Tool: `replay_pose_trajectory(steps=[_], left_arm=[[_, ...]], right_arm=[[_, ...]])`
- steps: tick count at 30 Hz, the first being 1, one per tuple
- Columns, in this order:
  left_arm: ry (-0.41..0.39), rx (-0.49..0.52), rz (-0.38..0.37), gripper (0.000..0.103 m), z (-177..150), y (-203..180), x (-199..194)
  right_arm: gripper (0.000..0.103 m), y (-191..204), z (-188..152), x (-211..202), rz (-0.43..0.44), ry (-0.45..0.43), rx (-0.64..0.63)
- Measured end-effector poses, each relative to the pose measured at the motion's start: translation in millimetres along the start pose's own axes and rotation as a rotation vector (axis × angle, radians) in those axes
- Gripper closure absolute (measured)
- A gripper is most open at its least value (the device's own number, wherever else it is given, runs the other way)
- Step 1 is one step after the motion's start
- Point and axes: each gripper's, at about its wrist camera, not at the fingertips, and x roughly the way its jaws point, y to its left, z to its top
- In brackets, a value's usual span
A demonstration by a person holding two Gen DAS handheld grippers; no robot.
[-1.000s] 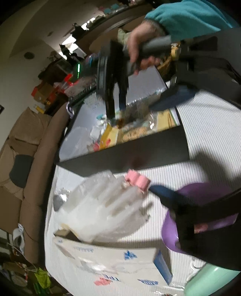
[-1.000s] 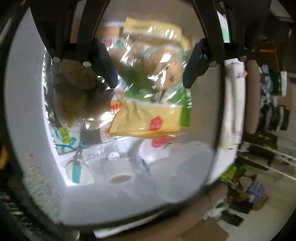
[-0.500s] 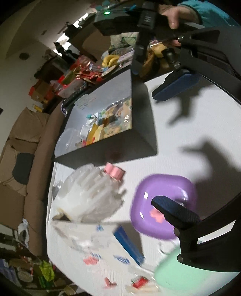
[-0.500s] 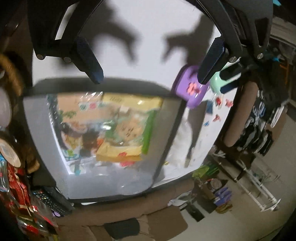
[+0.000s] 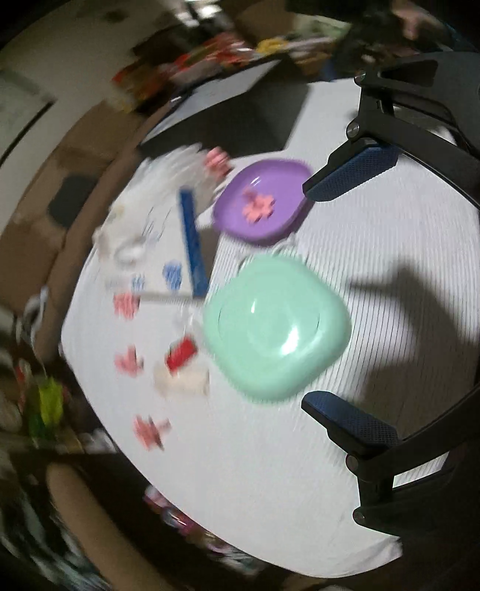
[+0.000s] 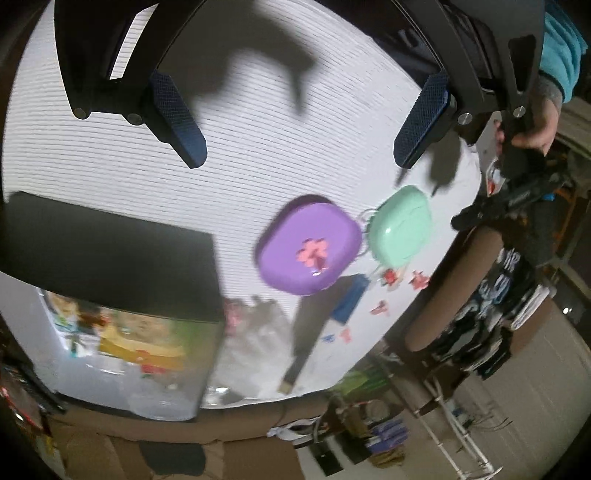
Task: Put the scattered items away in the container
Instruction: 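Move the left gripper to the mint-green container and grasp its rim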
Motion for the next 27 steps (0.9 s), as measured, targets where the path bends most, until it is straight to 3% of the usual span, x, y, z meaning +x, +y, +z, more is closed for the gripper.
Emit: replay_pose_trajectory(steps=[6, 14, 19, 22, 27], left_arm=[[-0.059, -0.079, -0.034, 0.000, 22, 12, 15], [-0.087, -0.096, -0.095, 0.000, 53, 5, 51], [-0.046, -0.106, -0.032, 0.000, 55, 20, 57], [-0.011, -0.166, 0.030, 0.001, 49, 46, 61], [-0.008, -0.225, -0.019, 0.002, 45, 64, 60]], right_arm=[[0.000, 28, 17, 26, 0.024, -0.011, -0.043], [0.001, 27, 42, 57, 0.062, -0.033, 0.017], [0.002, 30, 43, 81, 0.103, -0.012, 0.009], [0.012, 40, 41, 98, 0.182, 0.016, 0.001], [0.023, 65, 36, 143, 0.276, 0.094, 0.007]])
